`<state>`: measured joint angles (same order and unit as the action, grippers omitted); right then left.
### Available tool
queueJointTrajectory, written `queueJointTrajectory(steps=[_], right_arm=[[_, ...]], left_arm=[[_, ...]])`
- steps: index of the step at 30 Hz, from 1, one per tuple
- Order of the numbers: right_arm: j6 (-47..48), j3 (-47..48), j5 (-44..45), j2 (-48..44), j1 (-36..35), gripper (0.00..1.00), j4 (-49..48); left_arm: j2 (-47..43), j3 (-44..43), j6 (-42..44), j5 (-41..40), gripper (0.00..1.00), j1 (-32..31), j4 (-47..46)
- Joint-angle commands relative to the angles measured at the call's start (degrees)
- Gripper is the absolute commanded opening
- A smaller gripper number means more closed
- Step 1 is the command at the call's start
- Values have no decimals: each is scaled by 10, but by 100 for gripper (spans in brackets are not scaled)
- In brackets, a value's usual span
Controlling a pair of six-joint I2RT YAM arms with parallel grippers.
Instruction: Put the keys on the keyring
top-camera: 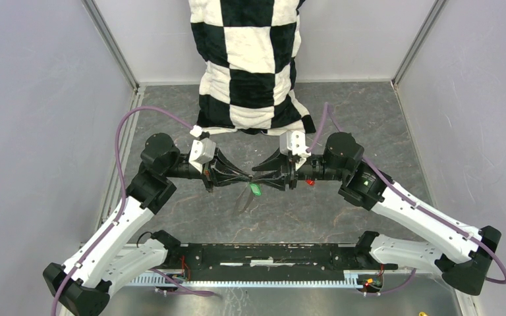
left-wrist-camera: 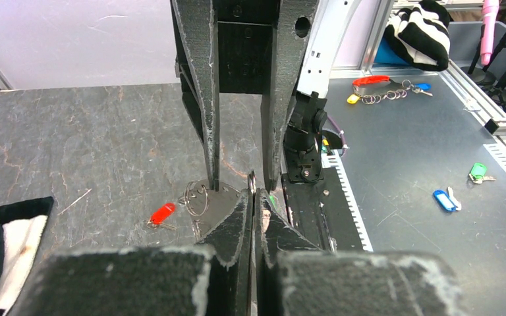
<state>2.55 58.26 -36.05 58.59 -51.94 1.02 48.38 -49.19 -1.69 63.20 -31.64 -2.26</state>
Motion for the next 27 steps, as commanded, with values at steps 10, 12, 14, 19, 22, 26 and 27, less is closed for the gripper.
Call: queueJointTrajectory(steps=[10, 12, 14, 19, 22, 26, 27], right_arm=[[31, 40, 7, 13, 6, 0, 77], [44, 58, 10, 26, 6, 0, 116], [58, 81, 11, 41, 6, 0, 158], [88, 141, 13, 84, 6, 0, 247], [96, 165, 13, 104, 5, 0, 276], [104, 191, 14, 127, 2, 0, 302], [105, 195, 14, 130, 1, 0, 307]], left_arm=[[5, -36, 97, 8, 24, -1, 120], [13, -46, 132, 10, 32, -1, 163], [17, -52, 169, 7, 35, -1, 198], [30, -59, 246, -27, 34, -1, 259], [40, -61, 264, -50, 29, -1, 268], [47, -61, 272, -66, 27, -1, 268], [48, -62, 274, -67, 27, -1, 268]])
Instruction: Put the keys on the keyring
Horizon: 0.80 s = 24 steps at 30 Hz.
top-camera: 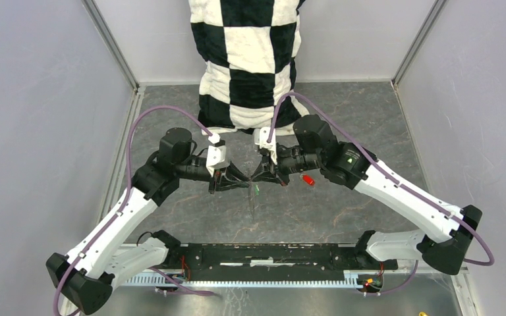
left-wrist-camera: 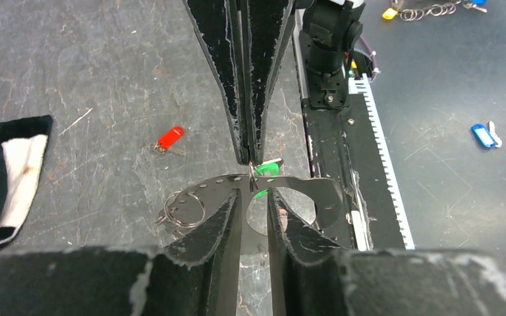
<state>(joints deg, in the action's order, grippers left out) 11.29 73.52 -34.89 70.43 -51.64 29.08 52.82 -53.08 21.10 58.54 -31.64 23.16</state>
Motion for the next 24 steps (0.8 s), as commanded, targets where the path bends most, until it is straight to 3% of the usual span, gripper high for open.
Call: queueJointTrajectory(steps=[1, 14, 19, 24], right_arm=[[19, 48, 2, 16, -3, 0, 32], [21, 80, 7, 49, -17, 0, 57], [16, 85, 7, 52, -28, 0, 54], [10, 85, 1, 53, -34, 0, 46]], left_arm=[[5, -24, 47, -21, 27, -1, 14], [5, -13, 46, -19, 26, -5, 14], [4, -7, 57, -25, 18, -6, 21], [6, -11, 70, -37, 3, -6, 33]])
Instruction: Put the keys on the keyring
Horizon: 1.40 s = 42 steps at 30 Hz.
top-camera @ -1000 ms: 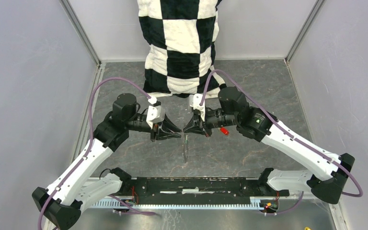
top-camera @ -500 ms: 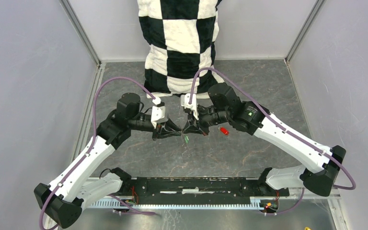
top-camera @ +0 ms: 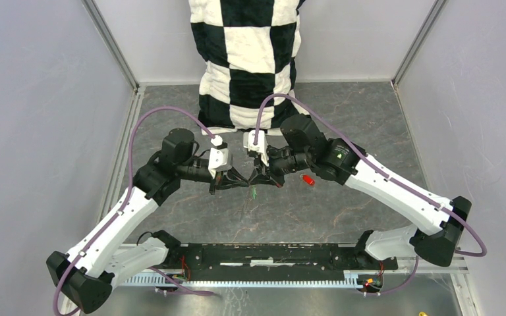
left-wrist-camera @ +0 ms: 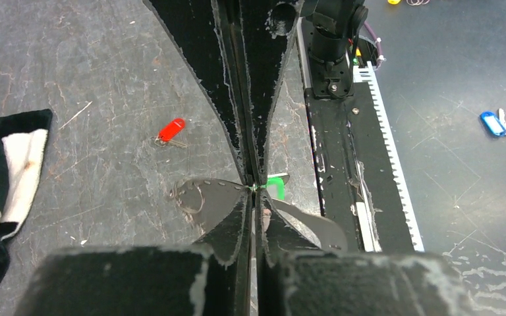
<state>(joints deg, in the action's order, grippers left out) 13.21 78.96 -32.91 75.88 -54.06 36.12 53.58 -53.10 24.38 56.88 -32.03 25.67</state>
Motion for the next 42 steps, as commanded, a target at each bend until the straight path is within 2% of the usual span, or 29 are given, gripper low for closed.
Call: queueJointTrajectory(steps=[1, 3, 5, 10, 12, 15, 18, 21, 24, 26, 29, 34, 39, 42], right_arm=[[-11, 30, -22, -2, -10, 0, -28], [-16, 29, -26, -5, -10, 2, -38], [-32, 24, -19, -15, -9, 18, -57], [-96, -56, 3, -99, 14, 41, -186], [-128, -118, 14, -152, 27, 47, -255], [-173, -189, 29, -214, 36, 52, -330], [-201, -234, 25, -248, 37, 54, -357], [-236, -268, 4, -263, 37, 62, -398], [-253, -290, -7, -267, 37, 82, -418], [-258, -302, -11, -268, 37, 85, -431], [-260, -312, -2, -263, 37, 84, -446], [-266, -313, 15, -247, 37, 74, -465], [-261, -316, 18, -237, 37, 60, -477], [-253, -311, 27, -230, 37, 49, -462]], left_arm=[[-1, -12, 44, -21, 2, -2, 11], [-1, -14, 58, -20, 2, -2, 23], [-3, -14, 66, -17, 2, -2, 31], [-14, -24, 84, 55, 2, -2, 52], [-26, -16, 27, 65, 2, -2, 10], [-52, 23, -146, 31, 2, -2, -145], [-77, 61, -272, -2, 2, -1, -295], [-72, 61, -314, -6, 2, -2, -339], [-55, 48, -312, 26, 2, -2, -323], [-53, 48, -315, 25, 2, -1, -323], [-59, 54, -322, 14, 2, -2, -349], [-51, 47, -328, 11, 2, -2, -361], [-54, 48, -320, 23, 2, -2, -359], [-56, 48, -317, 29, 2, -2, -356]])
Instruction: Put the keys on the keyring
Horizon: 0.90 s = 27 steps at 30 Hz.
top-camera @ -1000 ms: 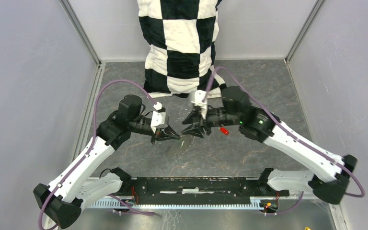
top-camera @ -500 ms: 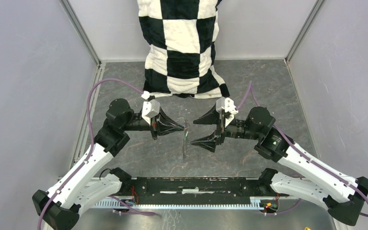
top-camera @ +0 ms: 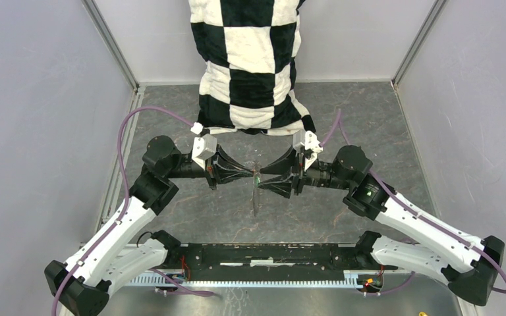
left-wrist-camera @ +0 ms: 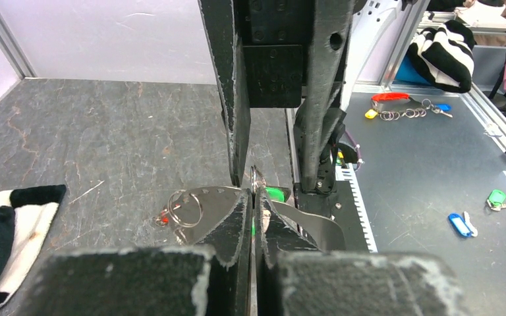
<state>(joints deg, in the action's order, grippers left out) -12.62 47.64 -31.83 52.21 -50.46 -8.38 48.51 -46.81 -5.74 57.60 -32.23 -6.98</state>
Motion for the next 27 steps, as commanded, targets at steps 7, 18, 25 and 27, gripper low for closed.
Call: queueJointTrajectory(steps=[7, 18, 25, 27], right_arm=[[16, 24, 20, 25, 1, 23, 23], [6, 29, -33, 43, 1, 21, 8], [9, 61, -69, 75, 2, 5, 14], [12, 73, -79, 80, 1, 1, 16]], left_arm=[[-8, -17, -10, 37, 2, 0, -30], [-11, -18, -9, 47, 2, 0, -34], [-6, -22, 5, 63, 2, 0, -28], [-6, -24, 14, 65, 2, 0, -18]])
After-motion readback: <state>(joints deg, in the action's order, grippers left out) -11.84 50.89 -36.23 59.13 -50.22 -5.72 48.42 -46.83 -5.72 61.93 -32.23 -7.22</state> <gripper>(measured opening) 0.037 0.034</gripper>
